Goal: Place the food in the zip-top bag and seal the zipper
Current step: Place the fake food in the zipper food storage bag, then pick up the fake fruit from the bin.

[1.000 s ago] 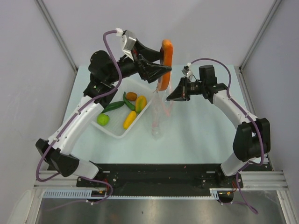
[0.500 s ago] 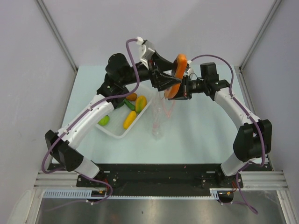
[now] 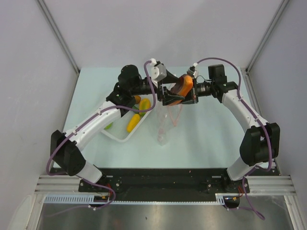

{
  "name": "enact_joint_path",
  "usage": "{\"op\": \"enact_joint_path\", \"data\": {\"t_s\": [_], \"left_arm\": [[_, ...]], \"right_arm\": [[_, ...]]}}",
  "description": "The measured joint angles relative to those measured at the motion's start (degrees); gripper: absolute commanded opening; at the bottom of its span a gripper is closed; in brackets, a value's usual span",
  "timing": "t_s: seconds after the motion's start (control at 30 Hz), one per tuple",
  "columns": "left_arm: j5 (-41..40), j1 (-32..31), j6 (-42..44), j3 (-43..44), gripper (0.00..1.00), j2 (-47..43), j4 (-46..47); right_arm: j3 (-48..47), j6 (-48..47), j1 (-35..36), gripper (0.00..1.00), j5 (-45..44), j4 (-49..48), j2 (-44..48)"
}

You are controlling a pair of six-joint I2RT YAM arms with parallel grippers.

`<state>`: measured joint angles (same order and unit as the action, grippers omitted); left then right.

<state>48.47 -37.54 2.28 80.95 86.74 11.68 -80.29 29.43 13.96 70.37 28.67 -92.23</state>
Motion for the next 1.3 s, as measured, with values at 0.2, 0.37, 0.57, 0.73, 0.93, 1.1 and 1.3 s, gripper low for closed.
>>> {"op": "enact_joint_path", "data": {"t_s": [0.2, 0.37, 0.57, 0.73, 0.93, 1.1, 1.3], "left_arm": [[1.9, 0.0, 1.9, -4.2, 0.95, 0.0, 5.4], [2.3, 0.2, 4.3, -5.6, 1.0, -0.2, 7.7], [2.3, 2.1, 5.8, -6.6, 1.0, -1.4, 5.5], [1.6, 5.1, 5.9, -6.6, 1.0, -5.0, 1.9], [-2.8, 9.5, 4.6, -6.6, 0.99, -9.9, -5.9], [-11.8, 19.9, 4.2, -6.0, 0.95, -8.1, -19.0], [-19.0, 28.6, 7.8, -7.7, 0.93, -3.9, -30.0]], "right_arm": [[0.0, 5.2, -0.5, 0.0, 4.1, -3.7, 0.0], [0.4, 9.5, -1.1, 0.0, 6.5, -7.8, 0.0], [1.4, 11.1, -1.7, 0.0, 7.1, -8.9, 0.0], [1.5, 10.4, -1.7, 0.0, 7.2, -8.5, 0.0], [1.3, 4.3, -2.4, 0.0, 6.3, -2.1, 0.0], [-2.8, -5.2, -3.1, 0.0, -1.4, 9.0, 0.5], [-9.2, -11.4, -3.1, 0.0, -10.1, 15.8, 6.2]]}}
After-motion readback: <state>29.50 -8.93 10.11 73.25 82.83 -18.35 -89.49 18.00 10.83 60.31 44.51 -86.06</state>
